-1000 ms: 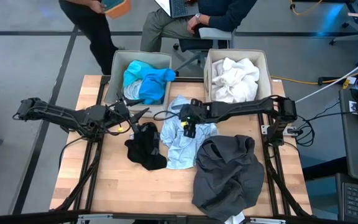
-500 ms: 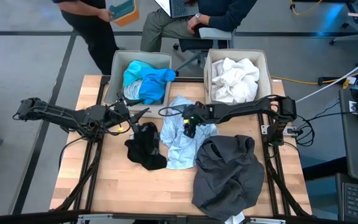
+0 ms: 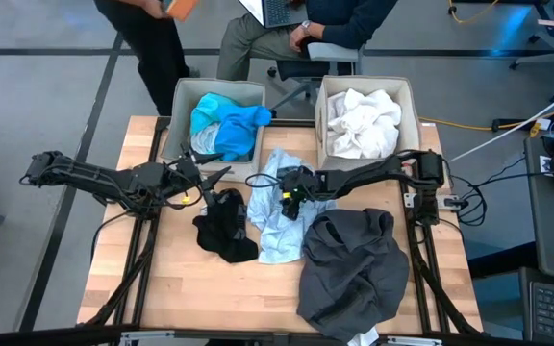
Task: Sort clothes
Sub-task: Put the gray polo shirt into the left laundry organizer
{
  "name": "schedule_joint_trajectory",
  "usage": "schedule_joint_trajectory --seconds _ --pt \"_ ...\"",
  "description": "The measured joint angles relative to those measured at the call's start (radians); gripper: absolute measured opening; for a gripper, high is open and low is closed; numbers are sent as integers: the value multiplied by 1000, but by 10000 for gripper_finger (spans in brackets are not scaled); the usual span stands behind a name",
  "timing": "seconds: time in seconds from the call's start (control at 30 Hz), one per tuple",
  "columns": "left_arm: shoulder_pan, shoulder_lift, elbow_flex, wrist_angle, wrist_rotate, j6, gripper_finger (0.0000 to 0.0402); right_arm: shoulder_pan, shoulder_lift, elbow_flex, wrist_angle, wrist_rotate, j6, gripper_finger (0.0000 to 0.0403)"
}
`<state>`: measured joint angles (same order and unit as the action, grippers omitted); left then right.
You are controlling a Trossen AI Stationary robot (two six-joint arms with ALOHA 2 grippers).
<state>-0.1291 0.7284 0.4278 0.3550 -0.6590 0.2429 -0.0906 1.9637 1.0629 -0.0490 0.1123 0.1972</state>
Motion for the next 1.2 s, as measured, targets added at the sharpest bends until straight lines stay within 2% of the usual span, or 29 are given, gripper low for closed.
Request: schedule_joint_trajectory --seconds 0.2,0.3,0.6,0.73,1.2 --pt "0 0 0 0 0 0 180 -2 54 4 11 1 -5 279" --pt "0 0 0 0 0 0 180 -2 58 4 13 1 -16 264" --pt "0 0 0 0 0 0 180 -2 58 3 21 1 -49 127" --pt "0 0 0 0 0 0 180 -2 58 2 24 2 -54 90" --pt "0 0 0 -8 0 0 180 12 29 2 11 73 -110 69"
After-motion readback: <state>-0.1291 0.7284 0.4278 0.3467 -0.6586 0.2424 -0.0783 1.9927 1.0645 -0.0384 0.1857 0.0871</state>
